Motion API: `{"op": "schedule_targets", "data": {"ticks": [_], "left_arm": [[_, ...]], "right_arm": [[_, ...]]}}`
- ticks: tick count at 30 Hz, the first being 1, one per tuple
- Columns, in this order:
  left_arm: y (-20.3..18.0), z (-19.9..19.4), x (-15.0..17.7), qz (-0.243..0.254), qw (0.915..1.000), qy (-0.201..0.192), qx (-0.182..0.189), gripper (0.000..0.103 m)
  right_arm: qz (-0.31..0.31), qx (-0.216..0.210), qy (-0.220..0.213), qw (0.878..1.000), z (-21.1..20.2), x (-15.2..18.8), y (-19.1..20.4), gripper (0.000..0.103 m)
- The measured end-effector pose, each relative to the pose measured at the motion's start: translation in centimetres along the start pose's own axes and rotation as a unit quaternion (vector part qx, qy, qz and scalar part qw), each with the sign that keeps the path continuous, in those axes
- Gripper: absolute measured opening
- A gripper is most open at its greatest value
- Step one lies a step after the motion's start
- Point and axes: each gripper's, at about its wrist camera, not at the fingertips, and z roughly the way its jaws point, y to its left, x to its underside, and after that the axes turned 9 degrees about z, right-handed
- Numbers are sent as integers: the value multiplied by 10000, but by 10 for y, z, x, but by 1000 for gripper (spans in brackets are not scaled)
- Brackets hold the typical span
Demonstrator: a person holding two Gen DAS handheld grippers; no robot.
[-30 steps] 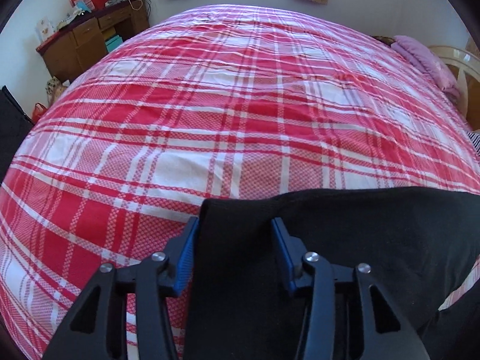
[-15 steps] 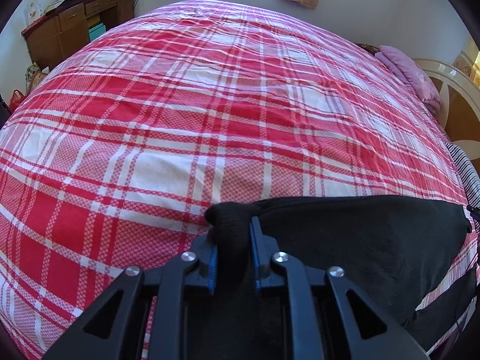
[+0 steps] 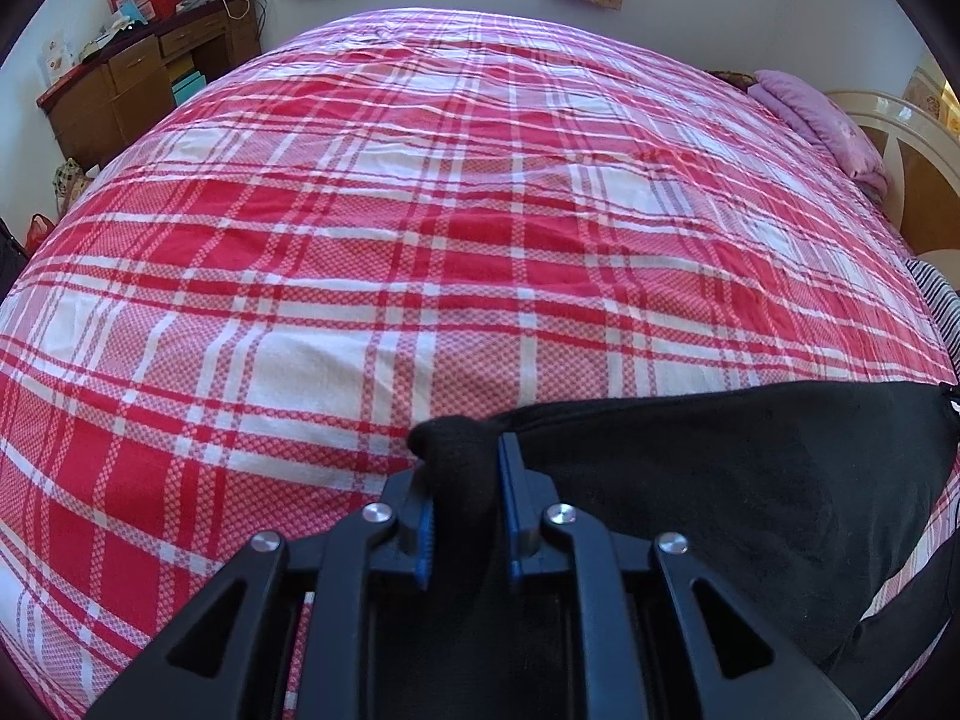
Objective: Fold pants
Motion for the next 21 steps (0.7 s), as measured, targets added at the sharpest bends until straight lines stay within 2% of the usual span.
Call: {"op": "schedule_targets", "data": {"ticks": [1, 6, 14, 21], "left_arm": [[0, 0, 0, 4, 10000, -24, 34, 15], [-1, -10, -2, 45, 9997, -226, 128, 14], [3, -52, -2, -15, 9941, -960, 503, 14], [5, -89, 9, -96, 9864, -1453, 766, 14]], "right_arm": [[-53, 8, -17, 10000, -3, 1, 3, 14], [-222, -136, -367, 9990, -30, 11, 15, 12], [-29, -634, -1380, 9884, -118, 32, 4, 12], [48, -847, -1939, 9774, -179, 78, -9, 12]]}}
